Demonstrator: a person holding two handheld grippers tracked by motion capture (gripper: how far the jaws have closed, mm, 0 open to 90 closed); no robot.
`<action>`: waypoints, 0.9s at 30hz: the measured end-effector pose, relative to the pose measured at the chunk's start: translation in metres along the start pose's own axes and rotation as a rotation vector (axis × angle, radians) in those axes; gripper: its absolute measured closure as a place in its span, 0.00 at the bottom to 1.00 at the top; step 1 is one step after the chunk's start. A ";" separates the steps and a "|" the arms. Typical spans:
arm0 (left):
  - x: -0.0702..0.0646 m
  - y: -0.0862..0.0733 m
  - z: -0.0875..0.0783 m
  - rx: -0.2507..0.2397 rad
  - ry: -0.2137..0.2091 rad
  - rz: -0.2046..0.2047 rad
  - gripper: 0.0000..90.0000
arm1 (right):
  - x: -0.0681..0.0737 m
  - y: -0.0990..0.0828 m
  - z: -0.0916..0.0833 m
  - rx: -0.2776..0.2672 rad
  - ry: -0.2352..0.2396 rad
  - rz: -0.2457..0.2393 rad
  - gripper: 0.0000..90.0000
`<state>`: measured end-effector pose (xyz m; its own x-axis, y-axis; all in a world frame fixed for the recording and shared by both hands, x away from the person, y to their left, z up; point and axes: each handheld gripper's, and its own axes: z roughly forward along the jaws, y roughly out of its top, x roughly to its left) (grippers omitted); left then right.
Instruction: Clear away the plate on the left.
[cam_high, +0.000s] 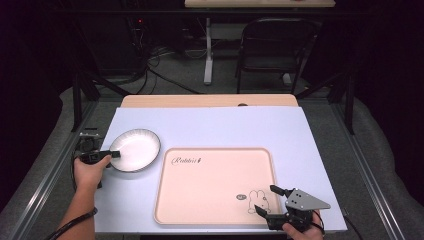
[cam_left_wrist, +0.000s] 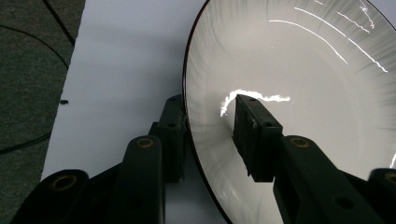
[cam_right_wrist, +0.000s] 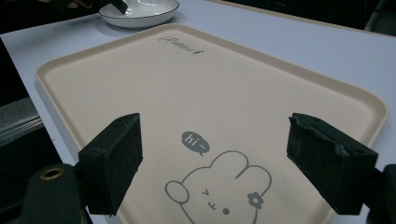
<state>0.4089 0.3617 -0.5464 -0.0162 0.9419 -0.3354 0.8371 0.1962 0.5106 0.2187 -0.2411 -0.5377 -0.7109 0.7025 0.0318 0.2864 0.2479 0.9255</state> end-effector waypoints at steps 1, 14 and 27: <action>0.001 0.001 0.000 0.005 -0.004 -0.009 0.73 | 0.000 0.000 0.000 0.000 -0.001 0.001 0.20; 0.008 0.009 -0.003 0.065 -0.044 -0.138 0.83 | -0.001 0.000 0.000 0.001 -0.001 0.005 0.20; 0.015 0.011 -0.007 0.104 -0.091 -0.245 0.90 | -0.001 0.000 0.000 -0.003 0.000 0.001 0.20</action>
<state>0.4137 0.3802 -0.5402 -0.1797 0.8407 -0.5108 0.8661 0.3814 0.3230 0.2188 -0.2419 -0.5376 -0.7110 0.7024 0.0327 0.2852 0.2456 0.9265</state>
